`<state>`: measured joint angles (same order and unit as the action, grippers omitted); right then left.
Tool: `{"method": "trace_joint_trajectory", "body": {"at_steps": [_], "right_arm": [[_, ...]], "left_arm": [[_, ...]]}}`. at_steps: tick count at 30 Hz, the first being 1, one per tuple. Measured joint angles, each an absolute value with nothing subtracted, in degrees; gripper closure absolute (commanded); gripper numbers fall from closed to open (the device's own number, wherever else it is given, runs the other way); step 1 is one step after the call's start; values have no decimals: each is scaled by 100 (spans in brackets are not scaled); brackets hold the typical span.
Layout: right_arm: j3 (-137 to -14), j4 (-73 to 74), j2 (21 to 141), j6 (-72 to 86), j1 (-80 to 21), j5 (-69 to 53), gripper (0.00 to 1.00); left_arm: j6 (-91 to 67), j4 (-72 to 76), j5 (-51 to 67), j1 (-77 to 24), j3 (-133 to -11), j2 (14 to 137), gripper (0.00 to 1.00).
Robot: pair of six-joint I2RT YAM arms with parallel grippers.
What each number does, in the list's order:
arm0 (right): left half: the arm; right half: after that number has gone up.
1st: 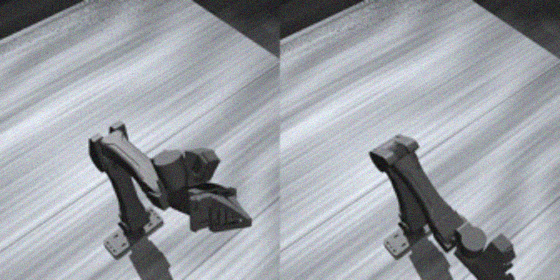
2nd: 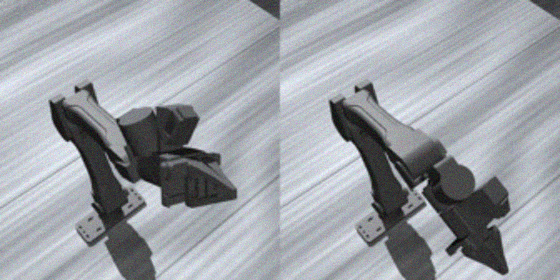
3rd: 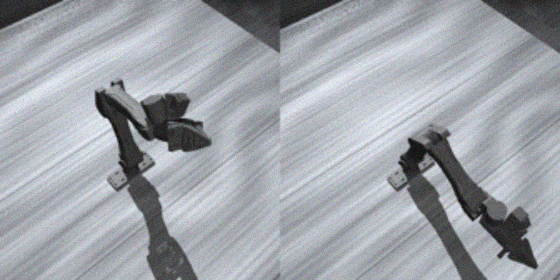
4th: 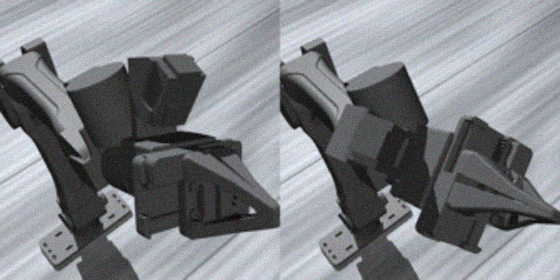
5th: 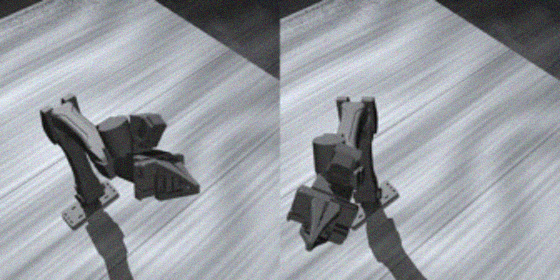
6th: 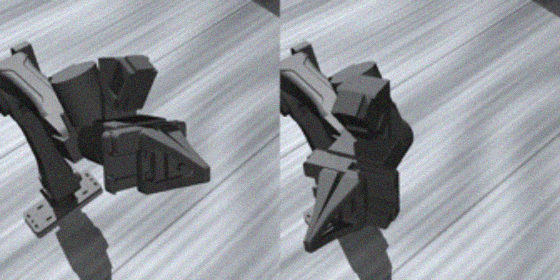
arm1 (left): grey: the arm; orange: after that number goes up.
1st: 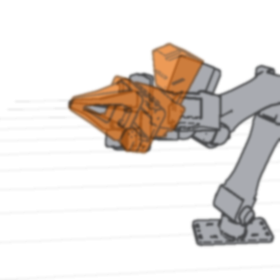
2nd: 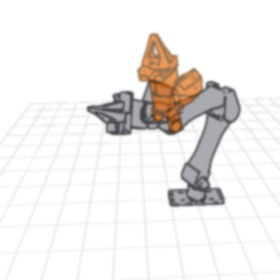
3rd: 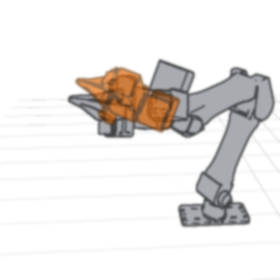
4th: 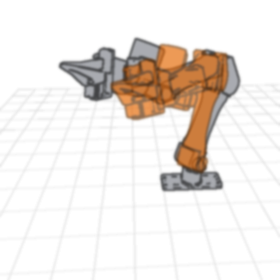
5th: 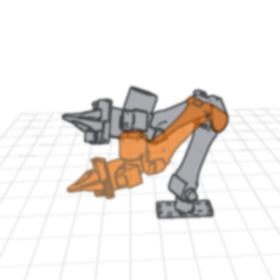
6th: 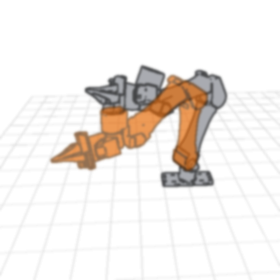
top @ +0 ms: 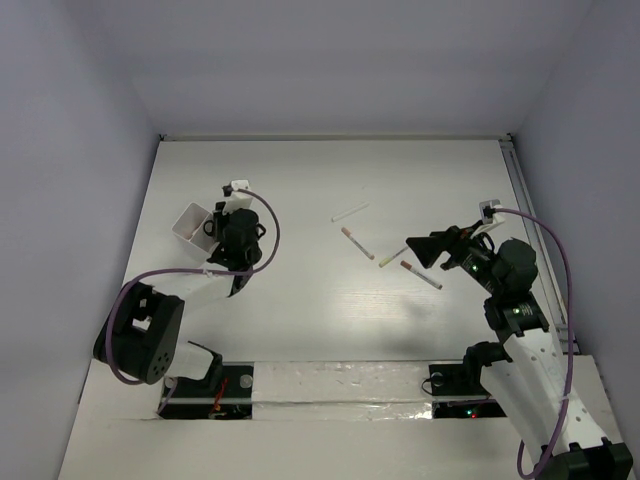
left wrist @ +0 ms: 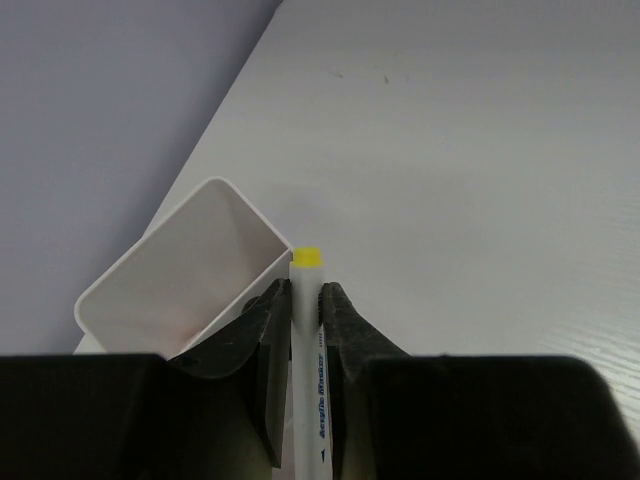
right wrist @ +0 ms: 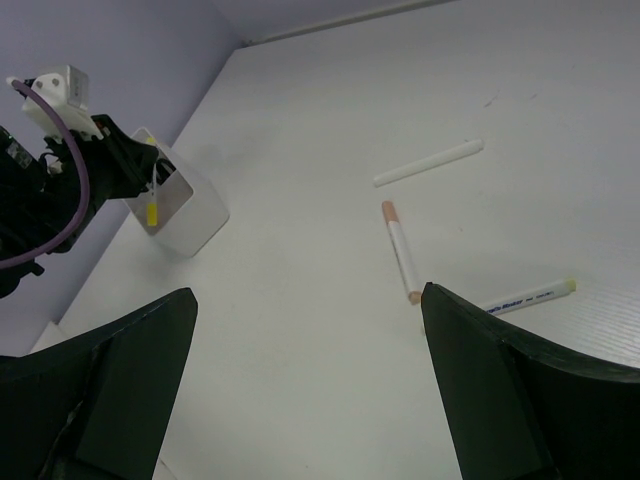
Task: Sort the stationery into containers
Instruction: Place the pen in the storage box.
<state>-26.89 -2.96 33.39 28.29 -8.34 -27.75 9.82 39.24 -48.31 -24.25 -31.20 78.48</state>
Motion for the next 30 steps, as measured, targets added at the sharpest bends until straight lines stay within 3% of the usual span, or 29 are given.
{"method": "trace_joint_trajectory", "body": {"at_steps": [6,11,17,24,30], "right_arm": [[-2689,-296,3336,2829,-834,-2775,0],[-2689,-294,3334,2829,-834,-2773,0],[-2692,-281,3319,2825,-834,-2762,0],[-2692,-235,3299,2825,-834,-2759,0],[-2692,-211,3315,2827,-834,-2759,0]], "left_arm": [[1162,4099,-4936,-2390,-3107,7848,100],[1197,4182,-5043,-2394,-3006,7861,86],[1212,4342,-5310,-2456,-2963,8060,83],[1188,4368,-5428,-2506,-2963,8075,57],[1105,4202,-5402,-2635,-2963,7760,51]]}}
